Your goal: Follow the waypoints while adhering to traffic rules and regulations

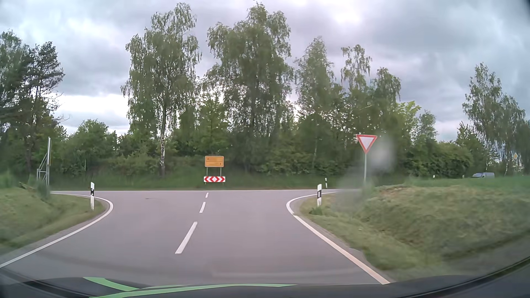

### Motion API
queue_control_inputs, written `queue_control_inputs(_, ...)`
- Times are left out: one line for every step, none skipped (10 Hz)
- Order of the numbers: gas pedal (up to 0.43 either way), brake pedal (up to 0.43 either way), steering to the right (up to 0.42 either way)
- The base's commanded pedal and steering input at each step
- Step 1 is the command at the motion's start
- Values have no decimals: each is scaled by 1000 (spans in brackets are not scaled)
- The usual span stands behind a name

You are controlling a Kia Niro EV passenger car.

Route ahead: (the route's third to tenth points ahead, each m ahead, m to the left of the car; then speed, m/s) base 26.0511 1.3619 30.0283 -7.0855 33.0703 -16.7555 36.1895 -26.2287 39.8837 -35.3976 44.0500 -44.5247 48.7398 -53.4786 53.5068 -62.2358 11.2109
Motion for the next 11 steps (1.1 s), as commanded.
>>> queue_control_inputs(0,311,-47)
queue_control_inputs(0,311,-38)
queue_control_inputs(0,311,-24)
queue_control_inputs(0,317,-8)
queue_control_inputs(0,317,2)
queue_control_inputs(0,311,10)
queue_control_inputs(0,311,21)
queue_control_inputs(0,305,34)
queue_control_inputs(0,305,58)
queue_control_inputs(0,299,85)
queue_control_inputs(0,299,105)
